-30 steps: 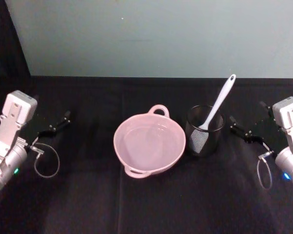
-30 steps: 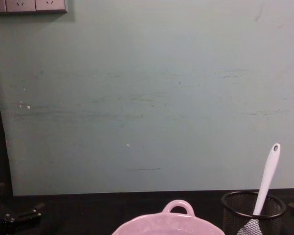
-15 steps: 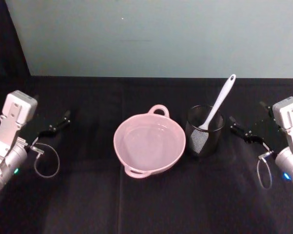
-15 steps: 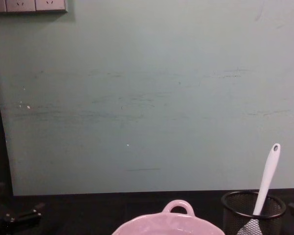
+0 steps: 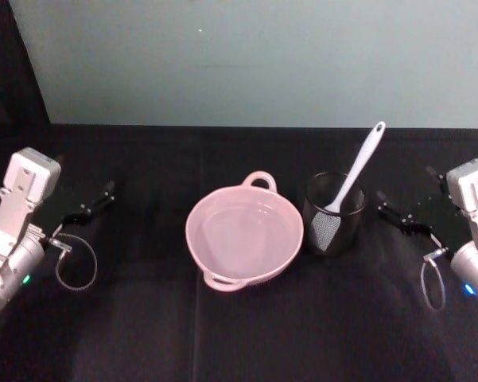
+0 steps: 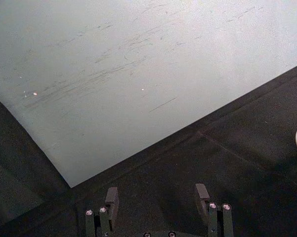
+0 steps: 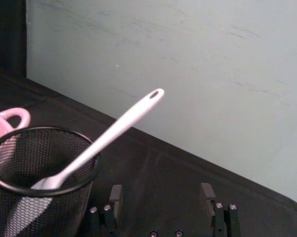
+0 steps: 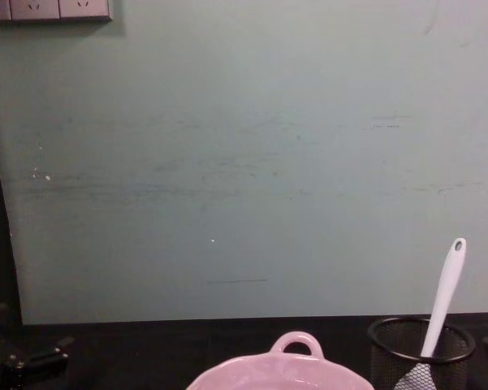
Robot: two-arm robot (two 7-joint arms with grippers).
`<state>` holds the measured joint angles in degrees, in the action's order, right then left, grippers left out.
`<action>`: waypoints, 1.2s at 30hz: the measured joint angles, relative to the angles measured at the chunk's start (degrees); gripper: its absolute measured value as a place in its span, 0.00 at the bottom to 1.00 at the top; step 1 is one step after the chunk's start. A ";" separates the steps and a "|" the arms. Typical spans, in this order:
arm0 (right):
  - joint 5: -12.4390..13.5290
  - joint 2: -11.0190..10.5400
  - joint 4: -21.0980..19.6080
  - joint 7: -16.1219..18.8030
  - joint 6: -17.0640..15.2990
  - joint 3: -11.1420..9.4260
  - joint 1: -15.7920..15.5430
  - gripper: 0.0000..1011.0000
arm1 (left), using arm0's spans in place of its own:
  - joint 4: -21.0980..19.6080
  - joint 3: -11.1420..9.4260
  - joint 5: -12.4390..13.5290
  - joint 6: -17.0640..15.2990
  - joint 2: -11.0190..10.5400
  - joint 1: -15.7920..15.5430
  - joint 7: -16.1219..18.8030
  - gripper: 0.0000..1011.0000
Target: Use the one hand to pick up the spoon and stir the clear water in the bowl.
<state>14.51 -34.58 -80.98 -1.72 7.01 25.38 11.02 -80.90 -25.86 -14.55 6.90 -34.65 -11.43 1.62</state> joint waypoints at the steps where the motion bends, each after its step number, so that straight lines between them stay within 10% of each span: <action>1: -0.02 0.01 -0.14 -0.13 0.09 -0.25 -0.29 0.99 | 0.00 0.00 0.00 0.00 0.00 0.00 0.00 1.00; 11: 1.04 -2.23 -6.25 -1.44 1.77 -4.74 -7.89 0.99 | 0.00 0.00 0.00 0.00 0.00 0.00 0.00 1.00; 20: 8.39 -2.74 -12.28 0.20 5.71 -10.64 -15.17 0.99 | 0.00 0.00 0.00 0.00 0.00 0.00 0.00 1.00; 36: 22.53 4.29 -4.75 16.12 2.70 -10.46 -6.29 0.99 | 0.00 0.00 0.00 0.00 0.00 0.00 0.00 1.00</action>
<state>37.05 -30.29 -85.73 14.40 9.71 14.92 4.72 -80.90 -25.86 -14.55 6.90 -34.65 -11.43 1.62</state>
